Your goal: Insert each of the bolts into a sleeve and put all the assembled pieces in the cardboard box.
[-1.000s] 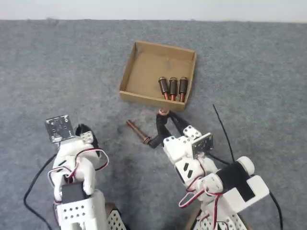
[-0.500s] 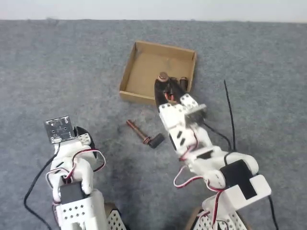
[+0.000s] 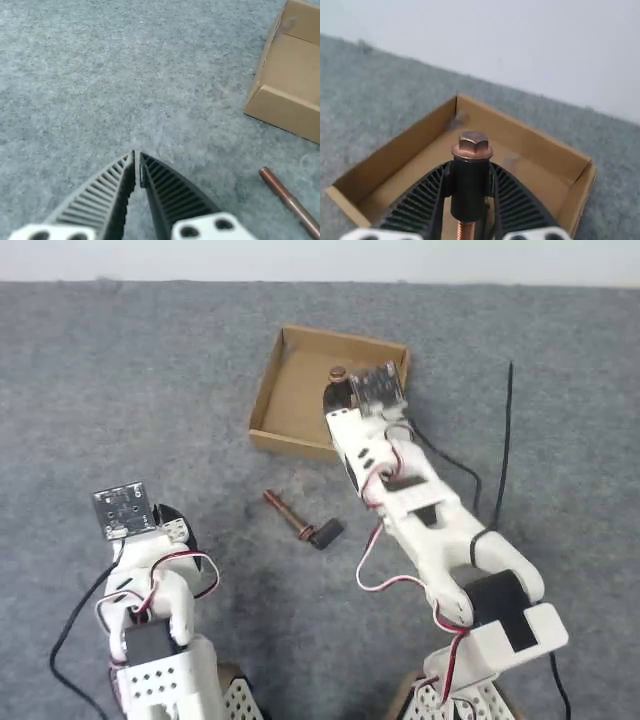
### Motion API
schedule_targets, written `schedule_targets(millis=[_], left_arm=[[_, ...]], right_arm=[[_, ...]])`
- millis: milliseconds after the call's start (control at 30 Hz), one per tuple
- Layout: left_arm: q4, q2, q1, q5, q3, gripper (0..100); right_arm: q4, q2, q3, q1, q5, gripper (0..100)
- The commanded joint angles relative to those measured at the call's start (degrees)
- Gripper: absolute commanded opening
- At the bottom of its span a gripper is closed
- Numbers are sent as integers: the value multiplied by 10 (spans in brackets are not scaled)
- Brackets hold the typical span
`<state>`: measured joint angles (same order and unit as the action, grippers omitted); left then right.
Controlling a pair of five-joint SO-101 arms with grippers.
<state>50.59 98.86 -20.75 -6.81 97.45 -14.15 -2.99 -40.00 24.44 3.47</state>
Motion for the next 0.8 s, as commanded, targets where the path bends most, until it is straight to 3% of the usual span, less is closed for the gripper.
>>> schedule_targets(millis=[0,400,567,767], left_arm=[[4,4,-4,8,-6,12],[4,4,-4,8,-6,12],[4,4,-4,8,-6,12],[4,4,-4,9,-6,12]], right_arm=[[139,25,107,-4,3,7],[364,-92,314,-13,2,9],[467,-145,425,-24,-44,9],[561,-237,537,-34,-46,10]])
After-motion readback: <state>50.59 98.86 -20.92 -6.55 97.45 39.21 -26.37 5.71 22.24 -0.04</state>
